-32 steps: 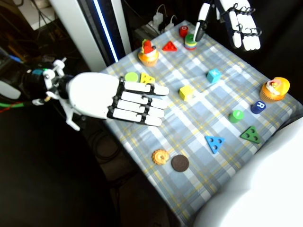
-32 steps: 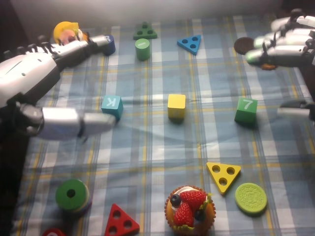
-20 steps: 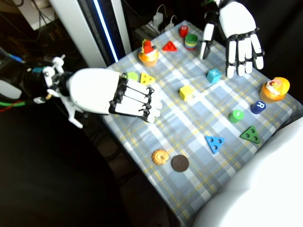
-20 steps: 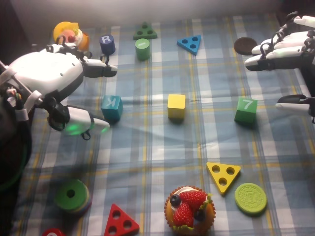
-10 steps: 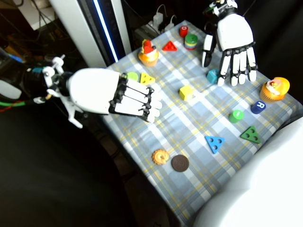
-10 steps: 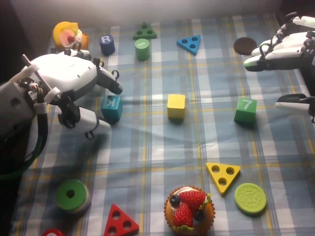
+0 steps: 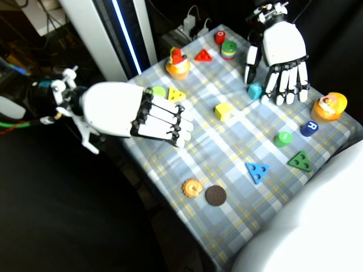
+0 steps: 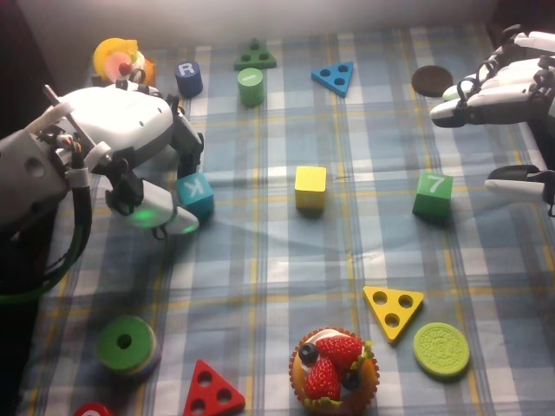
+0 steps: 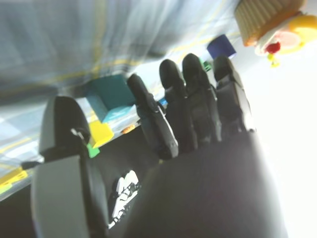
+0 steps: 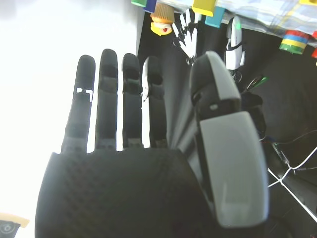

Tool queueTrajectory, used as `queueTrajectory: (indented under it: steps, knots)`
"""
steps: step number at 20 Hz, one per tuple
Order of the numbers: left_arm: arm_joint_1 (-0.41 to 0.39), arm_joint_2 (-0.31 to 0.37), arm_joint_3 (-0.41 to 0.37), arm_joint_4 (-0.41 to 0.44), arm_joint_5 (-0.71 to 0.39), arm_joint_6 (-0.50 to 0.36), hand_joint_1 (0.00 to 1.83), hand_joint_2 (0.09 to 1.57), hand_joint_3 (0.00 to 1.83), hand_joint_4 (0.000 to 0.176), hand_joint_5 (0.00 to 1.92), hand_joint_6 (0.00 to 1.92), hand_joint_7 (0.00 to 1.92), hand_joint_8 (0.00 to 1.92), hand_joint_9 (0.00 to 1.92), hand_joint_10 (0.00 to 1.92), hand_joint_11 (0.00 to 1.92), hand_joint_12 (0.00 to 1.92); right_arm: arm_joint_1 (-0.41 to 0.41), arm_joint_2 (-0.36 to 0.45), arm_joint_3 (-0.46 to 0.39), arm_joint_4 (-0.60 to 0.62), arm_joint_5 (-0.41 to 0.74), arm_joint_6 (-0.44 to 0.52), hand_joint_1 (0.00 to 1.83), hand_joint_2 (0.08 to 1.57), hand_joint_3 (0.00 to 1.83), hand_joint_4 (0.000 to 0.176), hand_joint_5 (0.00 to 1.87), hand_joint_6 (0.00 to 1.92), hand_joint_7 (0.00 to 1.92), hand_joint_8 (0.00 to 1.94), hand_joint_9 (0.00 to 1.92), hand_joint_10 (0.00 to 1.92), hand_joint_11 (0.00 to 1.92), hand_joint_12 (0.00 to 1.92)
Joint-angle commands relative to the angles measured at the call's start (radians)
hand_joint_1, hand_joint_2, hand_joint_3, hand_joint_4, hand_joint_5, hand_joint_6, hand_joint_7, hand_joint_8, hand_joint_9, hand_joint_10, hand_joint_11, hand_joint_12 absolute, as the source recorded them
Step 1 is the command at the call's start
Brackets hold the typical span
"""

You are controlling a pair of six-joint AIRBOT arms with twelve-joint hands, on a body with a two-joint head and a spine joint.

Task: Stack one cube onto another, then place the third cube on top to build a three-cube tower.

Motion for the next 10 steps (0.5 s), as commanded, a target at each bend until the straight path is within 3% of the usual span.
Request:
queueTrajectory:
  steps: [1,4,7,9,10]
  knots:
    - [-0.012,-0.007,0.004,0.019,-0.069,0.002,0.99,1.13,0.0,0.176,0.92,1.06,0.61,0.0,0.4,0.0,0.03,0.3,0.016,-0.001,0.005,0.026,0.118,0.004,0.81,1.24,0.0,0.0,0.56,0.0,0.57,0.0,0.53,0.0,0.11,0.94]
    - [-0.014,-0.017,0.009,0.01,-0.071,0.002,1.01,1.11,0.0,0.176,0.97,0.98,0.7,0.01,0.48,0.01,0.02,0.45,0.016,-0.003,0.006,0.026,0.118,0.004,0.8,1.24,0.0,0.0,0.56,0.0,0.58,0.0,0.54,0.0,0.1,1.0]
    - [-0.013,-0.022,0.004,0.0,-0.087,-0.004,1.0,1.13,0.0,0.176,0.94,1.03,0.74,0.01,0.51,0.01,0.03,0.44,0.016,-0.004,0.006,0.026,0.118,0.004,0.81,1.26,0.0,0.0,0.57,0.0,0.59,0.0,0.56,0.01,0.1,1.05]
    - [-0.012,-0.019,-0.006,0.034,-0.104,-0.069,0.99,1.13,0.0,0.176,0.93,1.04,0.77,0.01,0.5,0.0,0.01,0.44,0.016,-0.004,0.006,0.026,0.118,0.004,0.77,1.27,0.0,0.0,0.57,0.0,0.59,0.0,0.57,0.01,0.1,1.07]
    - [-0.013,-0.019,-0.009,0.048,-0.111,-0.088,1.02,1.11,0.0,0.176,0.99,0.95,0.81,0.02,0.53,0.01,0.05,0.46,0.016,-0.005,0.006,0.026,0.118,0.004,0.76,1.27,0.0,0.0,0.56,0.0,0.59,0.0,0.56,0.0,0.1,1.07]
